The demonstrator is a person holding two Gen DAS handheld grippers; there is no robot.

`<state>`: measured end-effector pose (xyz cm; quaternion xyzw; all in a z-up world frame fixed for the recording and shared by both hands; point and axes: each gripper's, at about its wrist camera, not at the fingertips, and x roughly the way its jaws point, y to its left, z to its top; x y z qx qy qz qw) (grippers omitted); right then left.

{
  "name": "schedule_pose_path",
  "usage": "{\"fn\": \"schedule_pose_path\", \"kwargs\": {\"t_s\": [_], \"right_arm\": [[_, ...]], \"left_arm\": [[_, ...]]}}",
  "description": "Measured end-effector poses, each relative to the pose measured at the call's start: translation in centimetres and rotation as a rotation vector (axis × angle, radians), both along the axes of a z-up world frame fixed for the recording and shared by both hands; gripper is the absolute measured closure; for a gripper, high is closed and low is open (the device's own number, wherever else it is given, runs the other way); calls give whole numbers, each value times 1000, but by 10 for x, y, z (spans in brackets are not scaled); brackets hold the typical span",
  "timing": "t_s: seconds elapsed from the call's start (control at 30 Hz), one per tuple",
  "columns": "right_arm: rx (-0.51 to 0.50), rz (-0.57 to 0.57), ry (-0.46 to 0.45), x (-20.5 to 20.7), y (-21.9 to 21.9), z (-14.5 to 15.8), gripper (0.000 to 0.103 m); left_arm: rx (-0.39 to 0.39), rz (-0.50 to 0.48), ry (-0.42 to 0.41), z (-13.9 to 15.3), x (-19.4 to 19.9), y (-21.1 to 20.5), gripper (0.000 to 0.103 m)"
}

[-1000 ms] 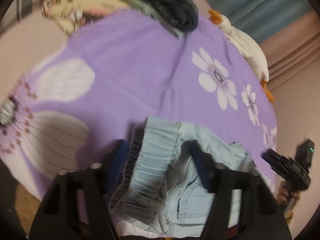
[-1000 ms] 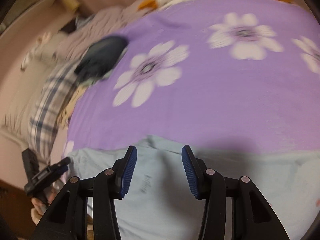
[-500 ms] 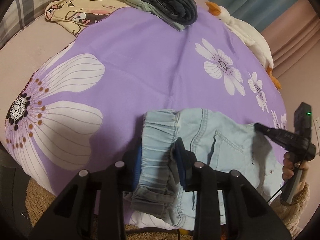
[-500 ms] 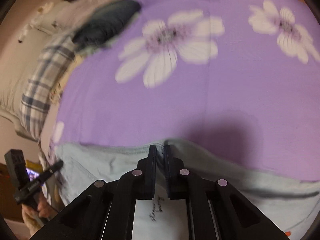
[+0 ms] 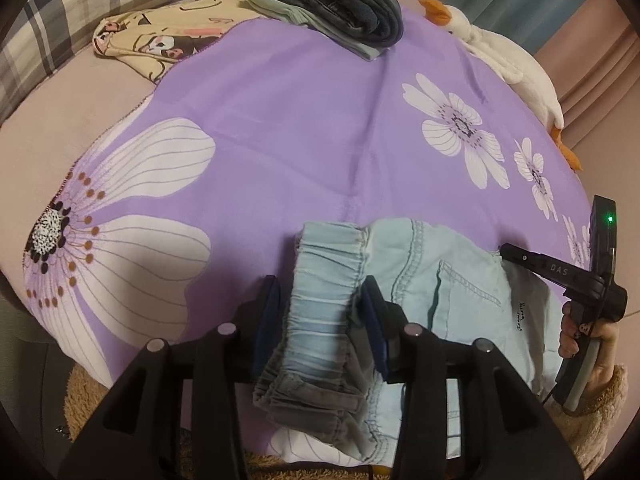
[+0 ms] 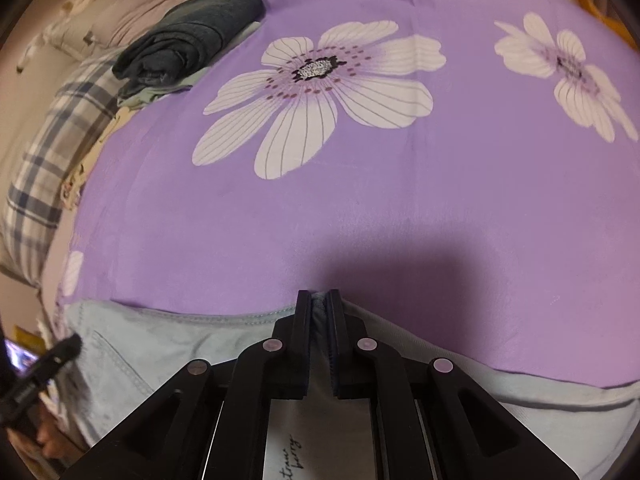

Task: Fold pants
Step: 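Open both tools and release the folded pants onto the sheet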

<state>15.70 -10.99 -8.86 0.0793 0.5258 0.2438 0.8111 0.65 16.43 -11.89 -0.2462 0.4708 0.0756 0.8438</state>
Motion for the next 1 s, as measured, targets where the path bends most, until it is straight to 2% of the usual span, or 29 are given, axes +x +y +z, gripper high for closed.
{"fn": "schedule_pose_path", "kwargs": {"t_s": [0.23,0.4,0.47,0.5,0.53,0.57,0.6,0.63,0.73,0.8,0.87,0.97,1.0], "right_arm": [[-31,-10,-30,0,2,-1,96],[-38,-22,-46,-1,3,0,96],[-9,-35,-41,-1,-2,1,96],[11,-42,-35,-1,-7,2,91],[25,-56,-32,-1,-14,4,80],[29,-72,-33,-2,-18,6,72],[30,-100,-41,-3,-28,9,58],[35,-142,-65,-6,-44,16,52],[57,-215,-78,-14,-87,26,52],[137,-284,-34,-21,-134,26,52],[167,-350,-7,-30,-175,23,52],[81,-500,-24,-49,-238,17,51],[55,-549,-23,-54,-257,14,51]], "left_arm": [[45,9,-3,11,-5,-4,60],[98,53,-42,36,-14,-8,60],[109,50,-70,50,-17,-14,53],[109,43,-91,59,-18,-19,45],[110,34,-110,66,-18,-23,38],[113,26,-128,72,-18,-27,38],[117,6,-155,80,-17,-35,38],[114,-13,-173,85,-15,-42,38],[46,-102,-194,87,1,-65,38],[-15,-160,-177,81,18,-82,38],[-60,-223,-156,71,36,-101,39],[-80,-279,-110,54,63,-131,43],[-69,-294,-91,48,72,-141,49]]}}
